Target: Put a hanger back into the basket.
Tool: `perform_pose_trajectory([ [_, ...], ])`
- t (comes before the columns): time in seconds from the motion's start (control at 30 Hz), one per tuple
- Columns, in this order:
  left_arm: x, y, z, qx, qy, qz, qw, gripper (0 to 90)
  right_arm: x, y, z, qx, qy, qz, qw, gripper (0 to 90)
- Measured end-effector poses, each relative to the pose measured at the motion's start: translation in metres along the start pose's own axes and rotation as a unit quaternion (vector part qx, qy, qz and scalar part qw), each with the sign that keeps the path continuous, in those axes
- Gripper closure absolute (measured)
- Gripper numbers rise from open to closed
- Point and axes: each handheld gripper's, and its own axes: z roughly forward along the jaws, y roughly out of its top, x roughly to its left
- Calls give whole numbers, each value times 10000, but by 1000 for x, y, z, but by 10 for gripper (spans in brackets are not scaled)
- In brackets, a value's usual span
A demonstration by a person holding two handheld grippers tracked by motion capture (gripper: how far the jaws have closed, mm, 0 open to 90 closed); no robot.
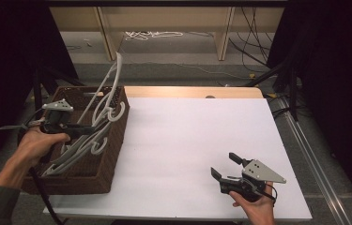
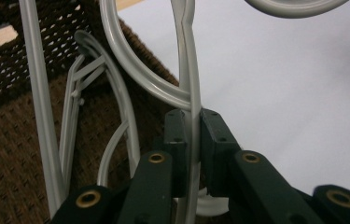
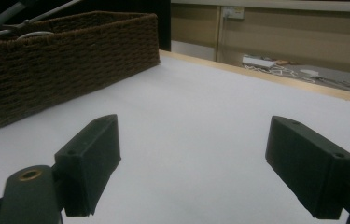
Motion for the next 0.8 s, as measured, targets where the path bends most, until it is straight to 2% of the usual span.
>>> perform_pose_trajectory([
  [0.13, 4, -8, 0, 91, -60, 84, 9999, 816, 1, 0, 0, 33, 4, -24, 10000, 187],
  [0.23, 7, -12, 0, 154, -20, 59, 9999, 816, 1, 0, 1, 13, 6, -22, 10000, 186],
  [0.33, 9, -18, 0, 142, -84, 106, 9998, 816, 1, 0, 1, 8, 10, -30, 10000, 186],
  [0.5, 13, -27, -1, 269, -140, 159, 9994, 816, 0, 0, 1, 35, 15, -8, 10000, 183],
  [0.7, 22, -39, -4, 440, -141, 79, 9989, 816, 1, 0, 1, 35, 2, -19, 10000, 183],
  [0.8, 24, -45, -5, 532, -140, 113, 9984, 816, 1, 0, 1, 6, -13, -24, 10000, 184],
])
